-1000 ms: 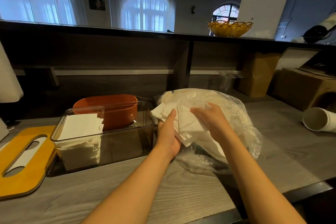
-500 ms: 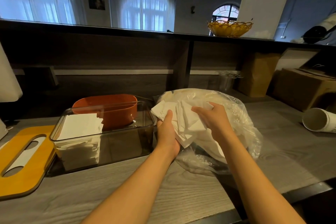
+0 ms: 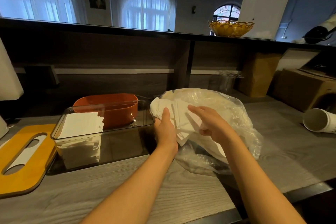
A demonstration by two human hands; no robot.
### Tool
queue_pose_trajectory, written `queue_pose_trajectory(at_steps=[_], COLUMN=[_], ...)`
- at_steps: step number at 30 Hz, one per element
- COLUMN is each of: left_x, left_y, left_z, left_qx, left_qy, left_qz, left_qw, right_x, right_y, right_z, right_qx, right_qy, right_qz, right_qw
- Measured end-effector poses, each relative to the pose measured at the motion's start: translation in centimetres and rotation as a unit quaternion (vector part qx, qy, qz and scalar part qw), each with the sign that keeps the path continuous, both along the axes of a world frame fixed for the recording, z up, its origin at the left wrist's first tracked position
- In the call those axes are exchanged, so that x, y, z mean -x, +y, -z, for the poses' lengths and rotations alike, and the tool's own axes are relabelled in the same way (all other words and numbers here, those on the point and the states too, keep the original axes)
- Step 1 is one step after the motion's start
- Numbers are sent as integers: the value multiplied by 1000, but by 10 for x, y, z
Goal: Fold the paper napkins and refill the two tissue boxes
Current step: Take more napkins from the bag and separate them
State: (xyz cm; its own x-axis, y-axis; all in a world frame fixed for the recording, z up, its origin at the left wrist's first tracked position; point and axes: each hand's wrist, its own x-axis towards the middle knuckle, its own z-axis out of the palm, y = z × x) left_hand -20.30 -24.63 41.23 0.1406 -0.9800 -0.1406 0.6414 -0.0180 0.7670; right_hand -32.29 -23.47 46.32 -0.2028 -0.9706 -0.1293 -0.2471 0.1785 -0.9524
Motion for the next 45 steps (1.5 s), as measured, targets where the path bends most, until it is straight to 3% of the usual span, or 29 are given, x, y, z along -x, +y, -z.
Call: queue_pose_trajectory(at_steps=[2,6,9,13,17,20,24,26,29,31,33,36,41,45], left_x=[2,5,5,4,-3,-3,-2,-3,-3,-3,-4,-4,-1,1], left_y=[2,7,8,1,-1,1,-1,-3,-3,-1,0,-2,0,-4], left_z=[-2,-5,-5,0,0,-2,1,3,2,1,1,4,4,9], left_qx=[24,66,66,30,-1,-15,-37,-52,-56,-33,-11,9,-2,-10], left_qy=[-23,-19,9,73,144,155,132,109,71,73,78,62,-45,-40], left_qz=[8,71,90,70,73,83,75,89,132,154,172,188,190,167], left_qw=[999,995,994,994,987,984,988,989,987,985,982,980,981,985], right_x=[-3,-18,-21,-7,7,14,21,27,33,29,18,7,5,12], right_y=[-1,-1,1,6,10,8,8,9,14,17,15,8,3,3], right_z=[0,2,0,-7,-9,-11,-18,-20,-22,-22,-20,-12,-7,-6], right_qx=[14,39,42,25,98,164,284,291,230,221,200,159,171,212], right_qy=[-1,124,117,18,-46,-114,-206,-283,-339,-256,-114,42,61,16], right_qz=[1,-19,-15,13,87,163,231,199,51,-11,-10,10,17,117], right_qw=[1000,991,992,999,990,966,907,892,911,941,973,986,983,970])
